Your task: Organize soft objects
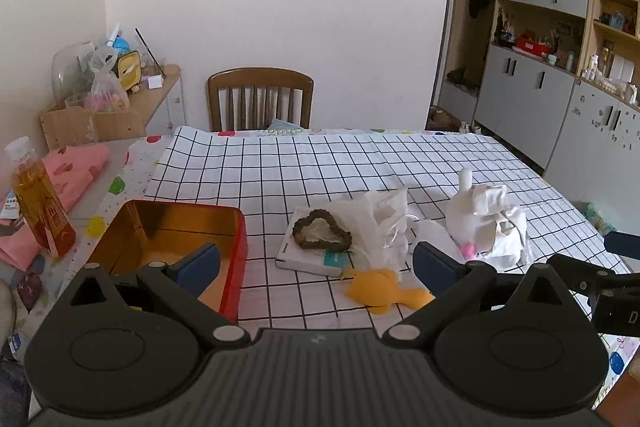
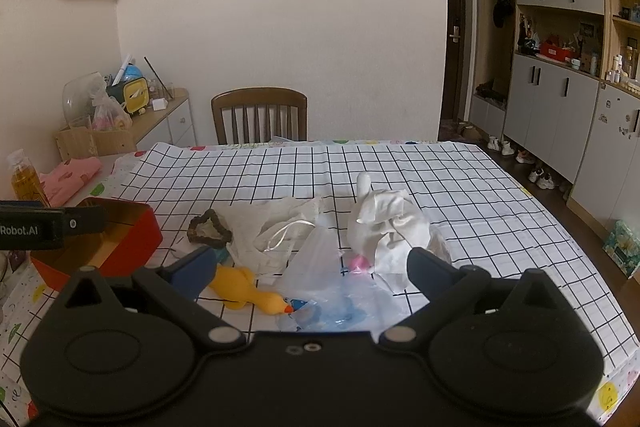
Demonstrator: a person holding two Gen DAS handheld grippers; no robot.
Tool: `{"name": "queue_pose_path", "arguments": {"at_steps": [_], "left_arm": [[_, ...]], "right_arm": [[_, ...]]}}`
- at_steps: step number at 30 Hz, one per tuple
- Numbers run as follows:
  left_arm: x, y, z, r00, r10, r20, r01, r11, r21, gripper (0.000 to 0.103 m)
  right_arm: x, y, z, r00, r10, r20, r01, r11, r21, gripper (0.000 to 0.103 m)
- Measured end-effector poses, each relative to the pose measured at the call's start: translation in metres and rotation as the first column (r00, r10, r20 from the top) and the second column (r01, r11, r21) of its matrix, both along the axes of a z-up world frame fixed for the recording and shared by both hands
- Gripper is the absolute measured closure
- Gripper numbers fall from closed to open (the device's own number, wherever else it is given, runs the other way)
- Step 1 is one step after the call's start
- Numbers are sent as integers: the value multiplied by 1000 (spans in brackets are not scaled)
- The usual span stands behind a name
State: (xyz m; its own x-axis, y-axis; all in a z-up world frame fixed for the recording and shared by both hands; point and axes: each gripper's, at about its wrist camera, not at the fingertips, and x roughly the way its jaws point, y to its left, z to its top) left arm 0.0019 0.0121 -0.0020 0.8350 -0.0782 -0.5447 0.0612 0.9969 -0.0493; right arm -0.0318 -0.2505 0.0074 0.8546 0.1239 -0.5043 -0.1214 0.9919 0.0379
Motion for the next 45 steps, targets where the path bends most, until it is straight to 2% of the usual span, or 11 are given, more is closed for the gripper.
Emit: {"name": "queue_pose_path", "arguments": {"at_steps": [17,27,32,45], "left_arm": [[-4,4,2,1000,-14,27,14,1000,2,0],[-13,6,3,998,-35,49,36,999,-16,0],[-16,4,4,997,-57,52,58,998,-19,0],[-14,-3,-1,996,-81,49,82,996,-30,0]], "right_arm": [[-6,5,3,1000,-6,13,6,1000,2,4],[-18,7,5,998,-35,48,35,999,1,3],[-19,4,6,998,-45,34,44,999,28,3],[-20,4,7,999,-30,21,30,999,-25,4]]}}
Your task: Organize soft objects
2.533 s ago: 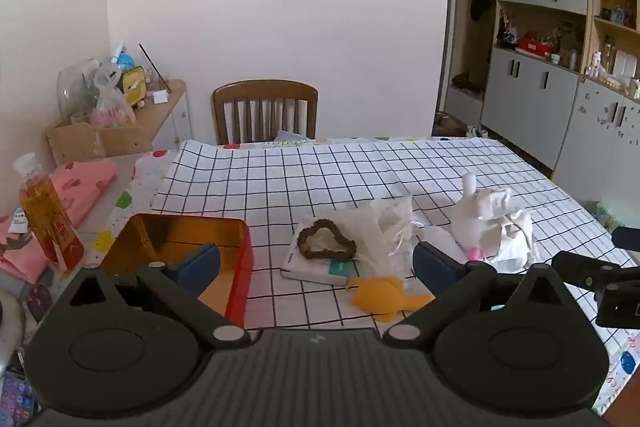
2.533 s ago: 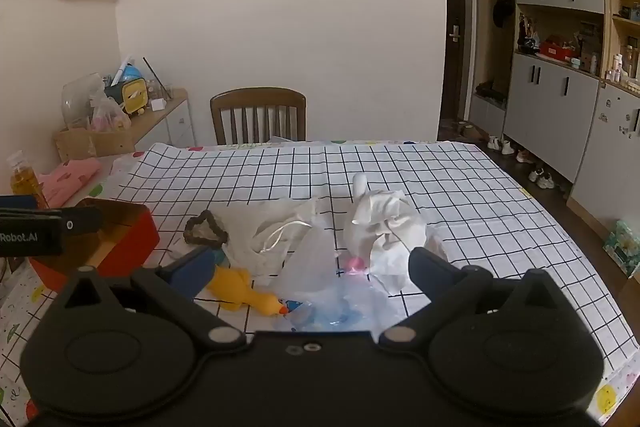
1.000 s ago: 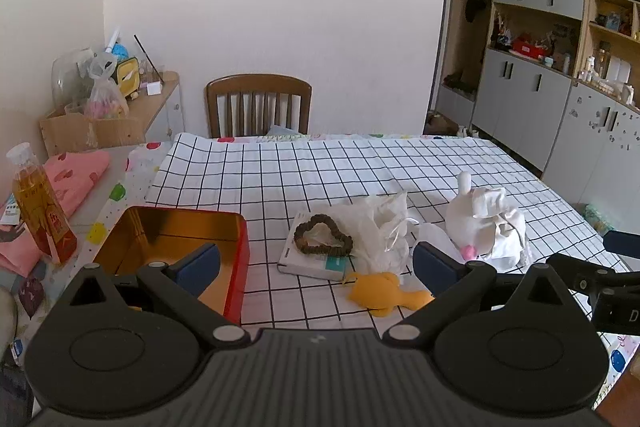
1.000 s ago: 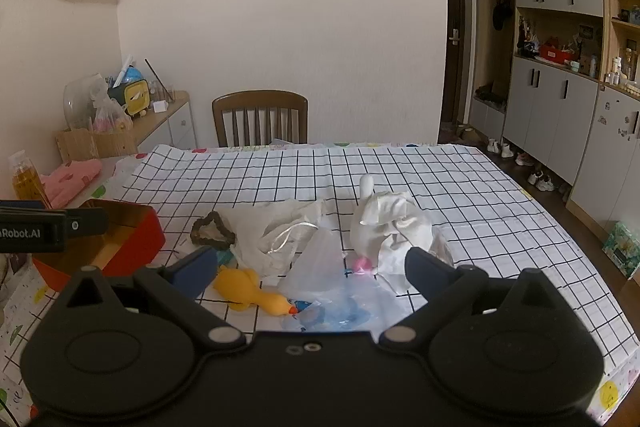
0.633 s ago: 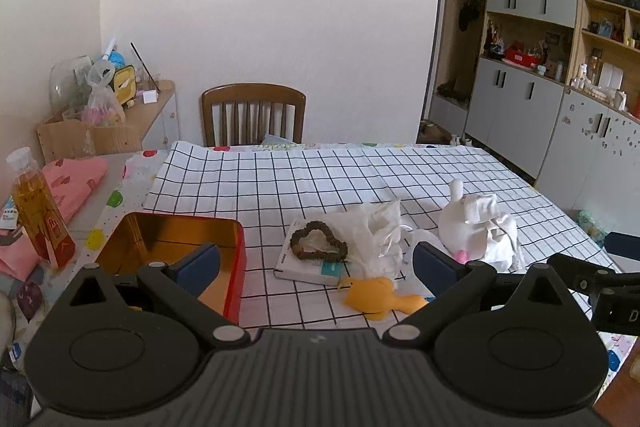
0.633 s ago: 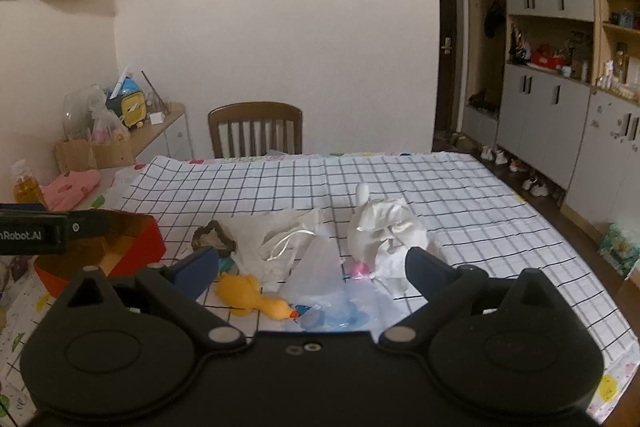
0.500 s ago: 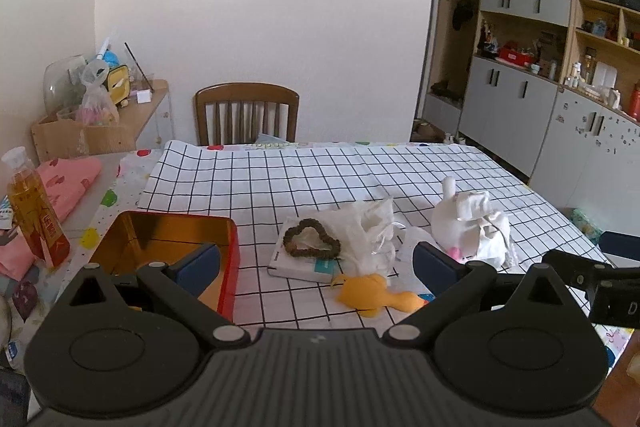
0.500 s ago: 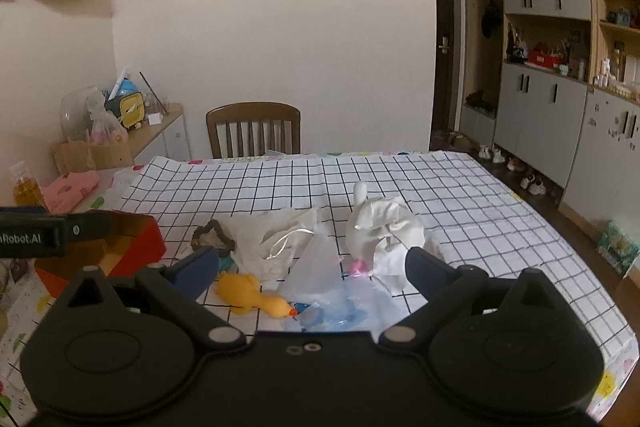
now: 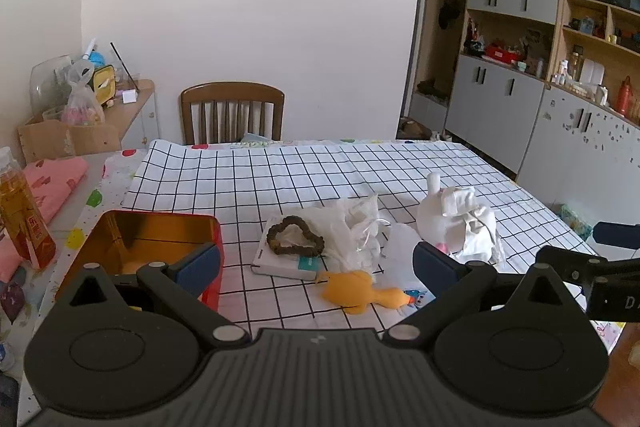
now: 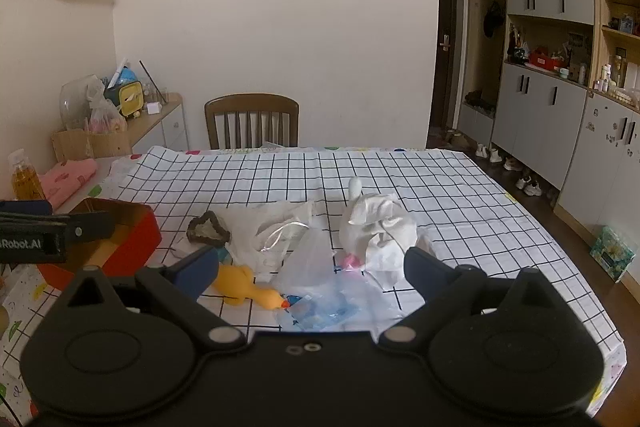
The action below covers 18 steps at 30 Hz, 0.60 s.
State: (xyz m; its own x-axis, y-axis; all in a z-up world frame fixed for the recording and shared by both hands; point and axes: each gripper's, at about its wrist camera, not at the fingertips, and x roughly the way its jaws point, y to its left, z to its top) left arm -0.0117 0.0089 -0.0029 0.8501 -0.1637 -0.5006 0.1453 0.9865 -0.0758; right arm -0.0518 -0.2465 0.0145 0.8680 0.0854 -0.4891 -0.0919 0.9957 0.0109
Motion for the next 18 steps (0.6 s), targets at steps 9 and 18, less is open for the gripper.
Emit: {"name": "queue_pose_path", "arguments": {"at_steps": [9,18], "left_arm": [[18,-18,-6,1000,-30,-1,30,999,16,0],[46,-30,-26,998,-37,-44,39,998,47,0]], "right_arm": [[9,-15,-4,1000,12,-12,-12,1000,7,5],[37,-29,-26,998,8,-68,-7,1000,16,8]]}}
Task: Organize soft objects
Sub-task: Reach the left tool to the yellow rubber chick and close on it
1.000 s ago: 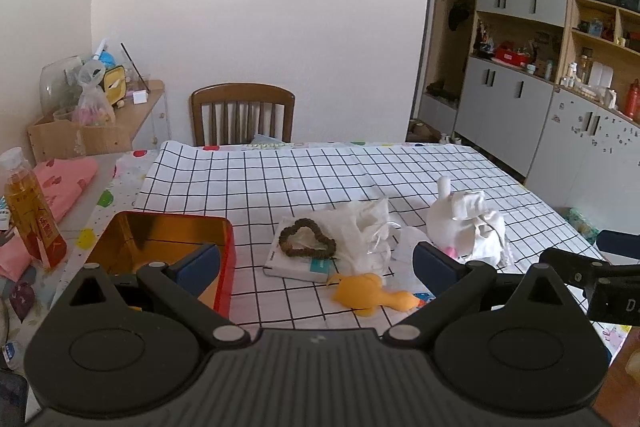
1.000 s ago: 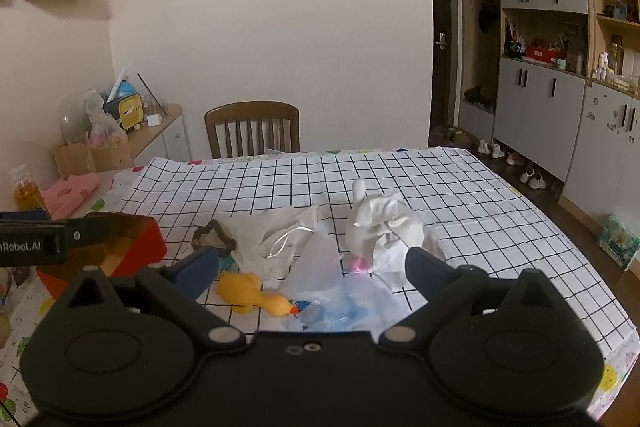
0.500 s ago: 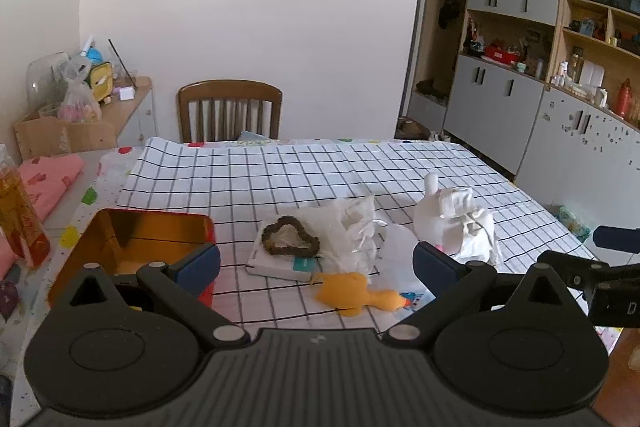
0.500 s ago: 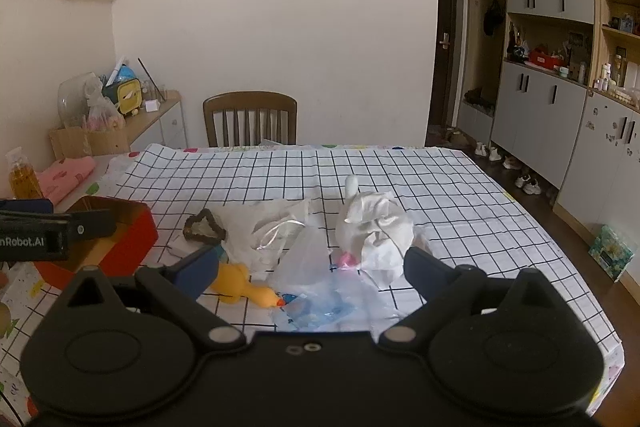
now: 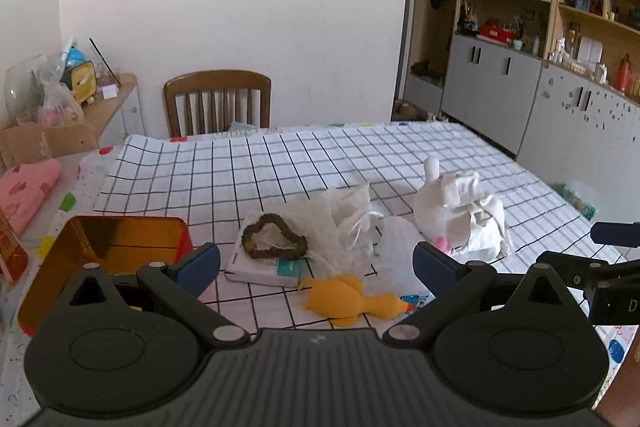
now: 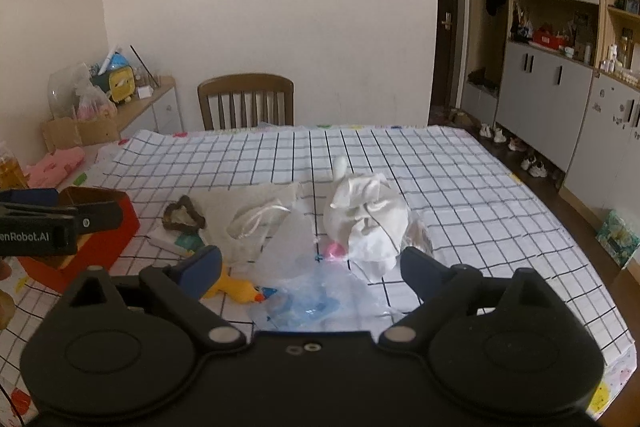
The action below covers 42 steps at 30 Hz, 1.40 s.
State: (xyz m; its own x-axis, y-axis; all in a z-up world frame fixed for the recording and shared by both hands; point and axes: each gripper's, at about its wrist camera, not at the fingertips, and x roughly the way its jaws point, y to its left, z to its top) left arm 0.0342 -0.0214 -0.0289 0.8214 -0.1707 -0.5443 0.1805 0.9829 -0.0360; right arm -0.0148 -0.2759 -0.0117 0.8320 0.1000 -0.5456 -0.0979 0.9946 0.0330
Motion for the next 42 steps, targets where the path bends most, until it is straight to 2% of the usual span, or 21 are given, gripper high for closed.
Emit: {"name": "queue_pose_path", "arguments": {"at_steps": [7,13,21,28,34,41,42], "left_arm": [[20,-10,-23,999,8,-43,-7,999,39,0],[42,-22,-45,993,3,-120,3,999,49,0],[73,-37,-72,976,1,-216,13,998,66,0],[91,-43,-94,965,18,-260,8,995,96,1],[102,-45,-105,957,19,-290,8,996,92,1],[107,-45,-111,955,19,-296,3,997,76,4],[107,-45,-111,955,16,-297,5,998,69,8]], "right_arm": [[24,-10,-26,998,-3,-70,2,1000,-16,9],[44,-20,-46,993,12,-118,-17,999,-42,10],[70,-26,-74,974,90,-207,-108,991,-75,13],[89,-30,-91,956,132,-262,-159,983,-87,13],[106,-32,-104,942,154,-300,-186,979,-84,13],[116,-32,-116,915,189,-356,-222,974,-54,27],[117,-32,-116,912,192,-362,-224,973,-49,28]]}}
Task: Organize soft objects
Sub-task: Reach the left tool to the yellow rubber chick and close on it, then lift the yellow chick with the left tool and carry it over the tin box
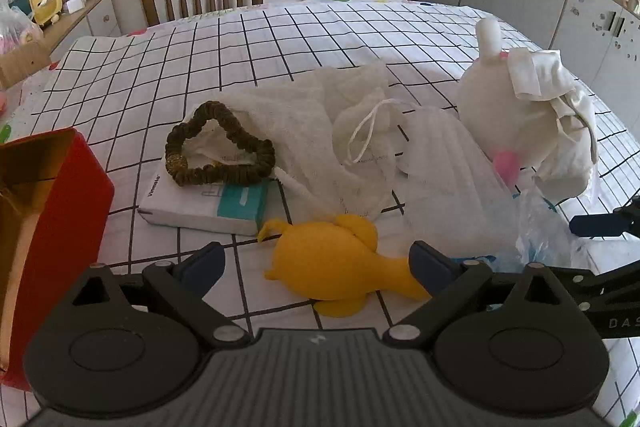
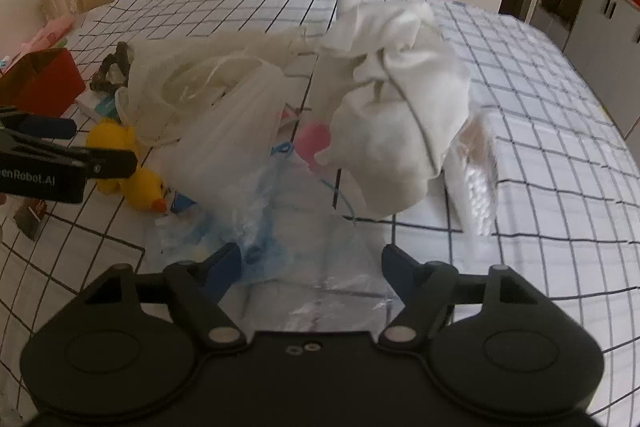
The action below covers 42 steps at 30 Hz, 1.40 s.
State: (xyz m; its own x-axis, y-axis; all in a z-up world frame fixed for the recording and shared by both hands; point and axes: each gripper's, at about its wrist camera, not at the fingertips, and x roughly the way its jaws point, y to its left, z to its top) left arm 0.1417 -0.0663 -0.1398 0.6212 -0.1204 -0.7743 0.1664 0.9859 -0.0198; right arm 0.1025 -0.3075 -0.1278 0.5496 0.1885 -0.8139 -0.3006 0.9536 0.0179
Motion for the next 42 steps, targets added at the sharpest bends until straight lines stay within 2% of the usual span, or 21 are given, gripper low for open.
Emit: {"name": "queue_pose_path", "arguments": {"at_steps": [2,5,7,9,10,12,13,15,19,22,33,42], "left_arm": [[0,1,0,1000,-4,-5,4,1000,-22,14],[0,-1,2,1000,-13,-5,13,1000,-25,22],[-2,-4,4,1000,-23,-2,23,999,-28,32],[-3,-5,5,1000,-26,-5,26,999,-31,37],[-3,-6,5,1000,-23,-4,23,999,-25,43],[-3,-6,5,1000,-19,-8,19,1000,-1,52],[-4,-5,5,1000,-16,-8,16,1000,8,57],[-4,-2,5,1000,-17,-10,16,1000,-4,60],[-8,-1,6,1000,-27,3,27,1000,-1,69],[-10,0,7,999,-31,9,31,1000,0,71],[-26,14,19,999,-23,22,24,1000,-8,72],[-47,39,41,998,5,59,-4,1000,-23,72]], "right_arm": [[1,-1,-1,1000,1,-3,-1,1000,7,29],[1,-2,1,1000,-1,1,1,1000,13,39],[1,-3,2,1000,1,2,-1,1000,21,45],[0,-4,4,1000,3,3,-3,1000,23,56],[-1,-3,4,1000,4,6,-4,1000,19,59],[-3,-4,4,1000,8,8,-8,1000,21,73],[-2,-3,4,1000,10,9,-10,1000,25,77],[-3,-2,6,1000,8,14,-9,1000,25,86],[-6,-3,9,1000,2,30,-2,1000,20,90],[-12,-8,14,999,-18,44,17,1000,23,91],[-33,-9,41,994,-62,93,55,996,67,92],[-44,19,64,988,-38,148,23,995,97,92]]}}
